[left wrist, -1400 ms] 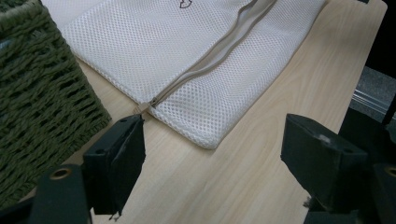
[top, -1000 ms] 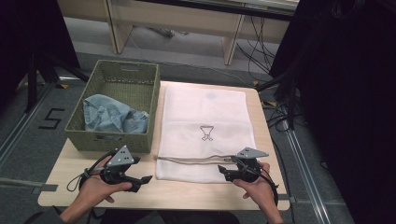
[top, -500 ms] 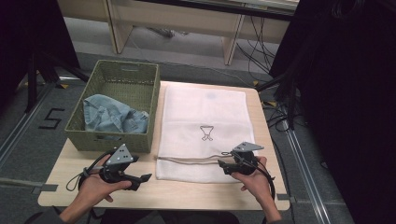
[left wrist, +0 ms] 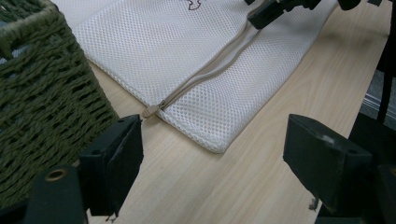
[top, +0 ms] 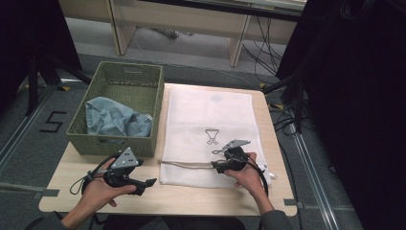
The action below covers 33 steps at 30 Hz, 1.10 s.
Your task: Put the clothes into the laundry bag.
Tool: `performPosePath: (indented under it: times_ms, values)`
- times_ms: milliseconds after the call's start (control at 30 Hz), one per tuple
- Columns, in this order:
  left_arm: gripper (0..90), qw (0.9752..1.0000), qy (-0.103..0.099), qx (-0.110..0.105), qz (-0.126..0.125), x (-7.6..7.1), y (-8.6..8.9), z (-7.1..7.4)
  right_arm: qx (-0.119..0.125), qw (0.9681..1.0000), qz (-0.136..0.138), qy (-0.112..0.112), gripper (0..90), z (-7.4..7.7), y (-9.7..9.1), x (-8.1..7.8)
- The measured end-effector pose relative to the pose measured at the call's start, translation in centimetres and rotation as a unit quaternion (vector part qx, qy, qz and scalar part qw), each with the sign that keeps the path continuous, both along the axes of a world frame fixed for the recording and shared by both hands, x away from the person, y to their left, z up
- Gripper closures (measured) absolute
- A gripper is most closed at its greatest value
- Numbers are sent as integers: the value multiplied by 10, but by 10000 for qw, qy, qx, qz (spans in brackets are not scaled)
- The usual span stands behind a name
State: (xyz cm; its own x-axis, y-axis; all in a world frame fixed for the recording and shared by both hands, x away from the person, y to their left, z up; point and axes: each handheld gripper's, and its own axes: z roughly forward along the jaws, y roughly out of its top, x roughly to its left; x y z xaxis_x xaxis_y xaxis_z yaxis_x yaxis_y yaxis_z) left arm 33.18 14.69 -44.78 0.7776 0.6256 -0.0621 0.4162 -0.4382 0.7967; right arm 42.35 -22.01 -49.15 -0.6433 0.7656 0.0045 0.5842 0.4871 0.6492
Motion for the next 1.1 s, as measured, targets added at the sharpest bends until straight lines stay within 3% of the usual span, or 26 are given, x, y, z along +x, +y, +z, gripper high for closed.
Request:
performPosePath:
  times_ms: [33,133,233,333,367,400,500,567,667,767,800,833,867,900,933,1067,1100]
  values:
    - [196,9999,10,-95,50,-1,-1,-1,82,10000,0,8,310,-2,4,2]
    - [195,9999,50,-150,43,-1,-1,-1,-12,9999,107,3,305,-4,11,6]
    - [186,10000,35,-82,24,-1,1,-1,-79,9997,227,37,289,-9,20,12]
    - [186,9996,89,-256,119,-2,0,0,-23,9998,143,132,282,-10,21,14]
    - [183,9997,81,-213,40,-1,1,0,-23,9998,190,10,274,-14,21,16]
    - [180,9997,86,-213,94,-1,0,0,-107,9996,242,126,273,-12,20,17]
    - [173,9995,104,-295,89,-1,1,0,-31,9997,235,13,273,-15,21,17]
    - [173,9997,32,-233,49,0,1,0,-59,9996,279,20,290,-16,20,17]
    - [172,9997,68,-226,115,-1,1,0,-97,9996,255,76,410,-13,17,18]
    - [173,9998,49,-157,80,0,1,0,9,9999,132,-99,602,-14,14,21]
    - [173,9999,44,-129,70,0,1,0,-11,9998,135,-112,644,-14,13,21]
    - [173,9997,57,-190,118,-1,1,0,-127,9998,155,55,686,-10,12,21]
    - [174,9998,19,-202,85,-1,1,0,-147,9997,157,-86,718,-11,12,22]
    - [176,9999,19,-125,-11,1,2,1,-95,9999,89,-74,744,-11,15,22]
    - [177,9999,0,-137,68,0,1,1,-241,9995,184,-119,801,-10,15,23]
    - [179,9997,8,-189,125,-1,3,1,-276,9991,240,-192,849,-8,18,24]
    - [181,9999,-15,-145,84,0,4,3,-205,9986,202,-438,855,-9,18,26]
